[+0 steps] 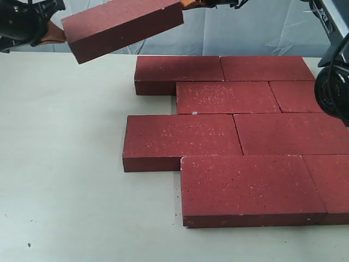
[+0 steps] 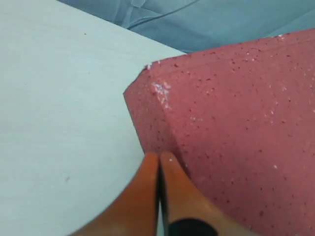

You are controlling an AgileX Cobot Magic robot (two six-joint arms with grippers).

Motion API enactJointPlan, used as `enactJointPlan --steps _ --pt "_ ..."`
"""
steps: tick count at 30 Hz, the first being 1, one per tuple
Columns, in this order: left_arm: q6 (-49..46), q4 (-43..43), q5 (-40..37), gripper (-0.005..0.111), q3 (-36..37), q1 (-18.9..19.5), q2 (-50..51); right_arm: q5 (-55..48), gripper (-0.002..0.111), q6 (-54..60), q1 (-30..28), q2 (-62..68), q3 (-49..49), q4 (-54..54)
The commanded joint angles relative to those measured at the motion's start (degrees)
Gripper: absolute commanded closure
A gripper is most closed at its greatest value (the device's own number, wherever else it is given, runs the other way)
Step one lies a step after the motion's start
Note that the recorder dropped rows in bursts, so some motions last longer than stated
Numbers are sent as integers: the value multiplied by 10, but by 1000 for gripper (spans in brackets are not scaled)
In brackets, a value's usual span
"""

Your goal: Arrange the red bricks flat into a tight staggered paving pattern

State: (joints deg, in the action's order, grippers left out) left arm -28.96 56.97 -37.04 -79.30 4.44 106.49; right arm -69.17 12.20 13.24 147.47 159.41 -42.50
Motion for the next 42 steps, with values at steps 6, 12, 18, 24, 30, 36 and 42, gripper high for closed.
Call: enactJointPlan --steps 6,12,18,24,30,36,42 --pt "-1 -81 -120 107 12 58 -16 -8 109 -67 87 -29 1 75" --pt "-9 -91 -112 107 33 58 -16 -8 109 -54 109 -80 -112 93" --pt "-13 -120 -76 107 33 58 -16 -8 109 -23 151 -112 -220 131" --pt "-13 -135 -26 107 33 58 -14 -8 109 -22 183 -109 -259 156" --pt "-13 -130 -3 107 33 58 18 -5 109 -22 195 -103 -271 157" --pt "-13 -127 46 107 33 58 46 25 109 -22 195 -75 -271 150" --pt "-13 -127 77 107 33 59 66 104 109 -22 195 -60 -271 135"
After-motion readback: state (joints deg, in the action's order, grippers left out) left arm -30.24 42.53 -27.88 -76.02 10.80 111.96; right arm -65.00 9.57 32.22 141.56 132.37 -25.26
